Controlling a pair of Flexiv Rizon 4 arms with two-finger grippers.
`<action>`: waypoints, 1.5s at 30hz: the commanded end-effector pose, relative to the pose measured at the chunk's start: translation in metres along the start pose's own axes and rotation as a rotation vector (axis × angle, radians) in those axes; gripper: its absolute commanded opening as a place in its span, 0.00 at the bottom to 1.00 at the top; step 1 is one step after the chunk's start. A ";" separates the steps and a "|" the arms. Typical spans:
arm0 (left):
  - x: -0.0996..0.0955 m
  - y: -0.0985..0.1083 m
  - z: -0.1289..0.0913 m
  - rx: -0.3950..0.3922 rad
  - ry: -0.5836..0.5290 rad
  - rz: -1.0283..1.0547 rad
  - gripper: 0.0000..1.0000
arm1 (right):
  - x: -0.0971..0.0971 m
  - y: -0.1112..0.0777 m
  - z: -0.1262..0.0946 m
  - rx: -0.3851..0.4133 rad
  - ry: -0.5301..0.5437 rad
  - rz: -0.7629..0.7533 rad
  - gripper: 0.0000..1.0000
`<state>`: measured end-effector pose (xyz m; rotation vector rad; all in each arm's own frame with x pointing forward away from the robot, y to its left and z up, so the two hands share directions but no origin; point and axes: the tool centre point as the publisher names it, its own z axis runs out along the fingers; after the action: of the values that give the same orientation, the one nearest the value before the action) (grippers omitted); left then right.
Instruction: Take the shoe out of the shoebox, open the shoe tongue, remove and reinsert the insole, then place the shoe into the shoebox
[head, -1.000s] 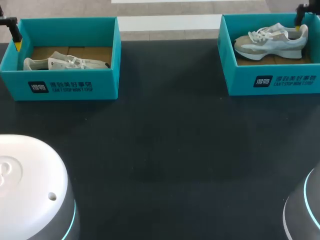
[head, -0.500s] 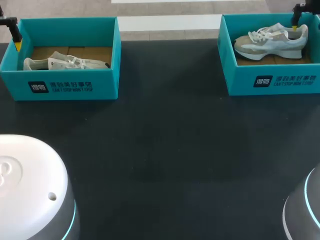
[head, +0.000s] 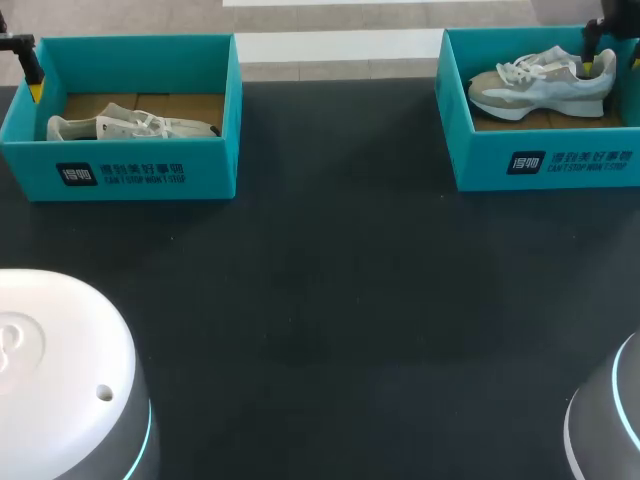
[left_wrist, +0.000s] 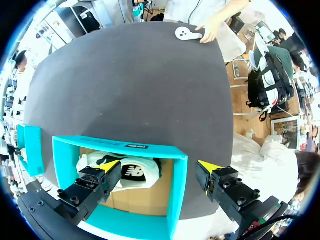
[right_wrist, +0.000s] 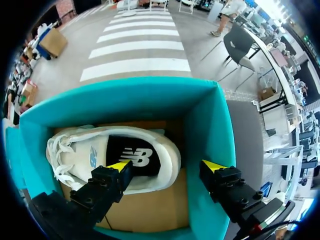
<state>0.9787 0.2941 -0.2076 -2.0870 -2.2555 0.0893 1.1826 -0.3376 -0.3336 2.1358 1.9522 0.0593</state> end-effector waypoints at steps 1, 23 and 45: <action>0.000 -0.001 0.000 -0.002 0.003 0.000 1.00 | 0.001 0.003 0.010 -0.003 0.006 -0.009 0.84; 0.000 -0.001 0.000 -0.002 0.003 0.000 1.00 | 0.000 0.013 0.044 0.058 -0.004 -0.049 0.46; 0.000 -0.001 0.000 -0.002 0.003 0.000 1.00 | -0.011 0.002 -0.055 0.052 -0.078 -0.061 0.00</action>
<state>0.9788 0.2940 -0.2076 -2.0871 -2.2553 0.0893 1.1949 -0.3483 -0.3186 2.0824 2.0093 -0.0969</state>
